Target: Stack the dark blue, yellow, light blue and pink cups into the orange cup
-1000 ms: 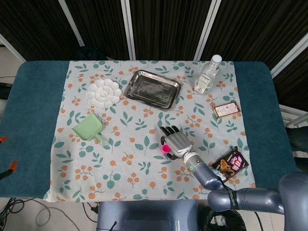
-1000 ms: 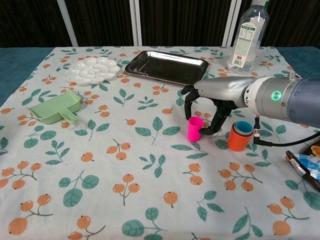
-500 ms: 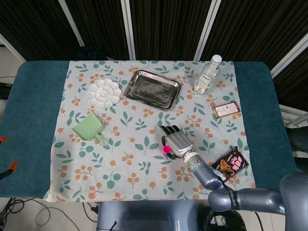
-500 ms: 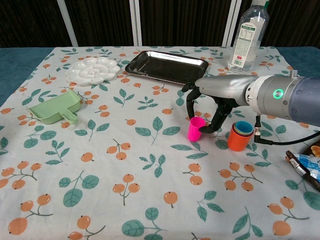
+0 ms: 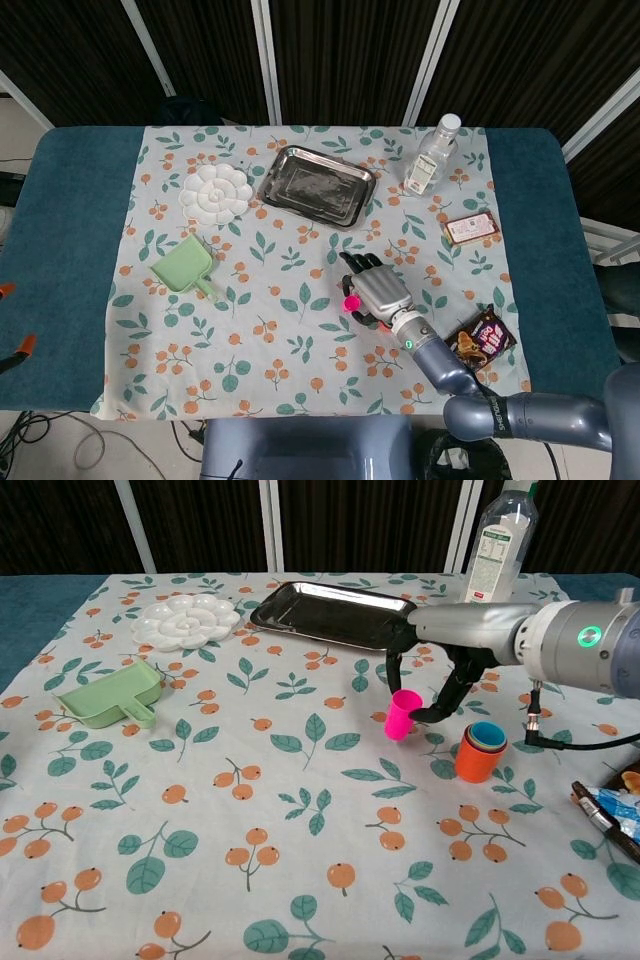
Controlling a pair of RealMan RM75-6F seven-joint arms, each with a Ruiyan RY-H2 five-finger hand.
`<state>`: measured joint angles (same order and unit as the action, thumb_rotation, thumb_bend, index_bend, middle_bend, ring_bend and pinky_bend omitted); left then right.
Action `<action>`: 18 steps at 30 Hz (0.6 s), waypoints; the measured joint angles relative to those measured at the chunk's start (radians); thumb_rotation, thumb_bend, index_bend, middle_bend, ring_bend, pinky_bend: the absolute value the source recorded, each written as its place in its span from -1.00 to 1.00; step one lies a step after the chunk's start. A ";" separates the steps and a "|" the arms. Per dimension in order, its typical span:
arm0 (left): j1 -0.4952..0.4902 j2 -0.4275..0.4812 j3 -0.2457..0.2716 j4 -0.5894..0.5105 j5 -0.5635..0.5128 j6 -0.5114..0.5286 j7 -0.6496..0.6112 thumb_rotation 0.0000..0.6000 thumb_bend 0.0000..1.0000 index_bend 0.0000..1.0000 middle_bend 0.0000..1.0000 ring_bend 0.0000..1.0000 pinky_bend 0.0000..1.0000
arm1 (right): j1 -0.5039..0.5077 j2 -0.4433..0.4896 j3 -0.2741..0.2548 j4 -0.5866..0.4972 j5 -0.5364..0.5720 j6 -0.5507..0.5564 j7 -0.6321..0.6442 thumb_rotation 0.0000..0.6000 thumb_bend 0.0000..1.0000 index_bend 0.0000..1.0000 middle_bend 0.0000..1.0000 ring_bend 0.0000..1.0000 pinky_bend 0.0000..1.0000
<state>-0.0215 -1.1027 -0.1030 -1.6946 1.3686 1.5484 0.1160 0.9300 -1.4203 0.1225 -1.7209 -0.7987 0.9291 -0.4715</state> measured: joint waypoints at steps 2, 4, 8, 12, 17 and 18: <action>0.000 0.000 0.000 -0.001 0.001 0.001 -0.001 1.00 -0.57 -0.57 -0.78 -1.00 -1.00 | -0.004 0.045 0.002 -0.030 0.001 -0.002 0.003 1.00 -0.19 0.03 -1.00 -0.81 -0.78; 0.000 0.000 0.000 -0.002 0.001 0.001 0.000 1.00 -0.57 -0.57 -0.78 -1.00 -1.00 | -0.009 0.093 0.004 -0.061 0.003 -0.008 0.008 1.00 -0.19 0.03 -1.00 -0.81 -0.78; 0.002 0.000 0.001 -0.004 0.002 0.004 0.001 1.00 -0.57 -0.57 -0.78 -1.00 -1.00 | -0.026 0.219 0.002 -0.136 0.004 -0.025 0.030 1.00 -0.19 0.03 -1.00 -0.81 -0.78; 0.002 -0.001 0.000 -0.005 0.001 0.006 0.002 1.00 -0.57 -0.57 -0.78 -1.00 -1.00 | -0.053 0.327 -0.011 -0.198 -0.013 -0.056 0.066 1.00 -0.19 0.03 -1.00 -0.81 -0.78; 0.002 -0.003 0.000 -0.003 0.002 0.007 0.003 1.00 -0.57 -0.57 -0.78 -1.00 -1.00 | -0.089 0.389 -0.039 -0.245 -0.077 -0.085 0.107 1.00 -0.19 0.03 -1.00 -0.81 -0.78; 0.002 -0.003 0.000 -0.003 0.002 0.007 0.004 1.00 -0.57 -0.57 -0.78 -1.00 -1.00 | -0.094 0.392 -0.042 -0.251 -0.089 -0.087 0.112 1.00 -0.19 0.03 -1.00 -0.81 -0.78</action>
<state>-0.0191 -1.1058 -0.1027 -1.6977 1.3708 1.5554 0.1197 0.8356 -1.0283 0.0807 -1.9716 -0.8880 0.8423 -0.3592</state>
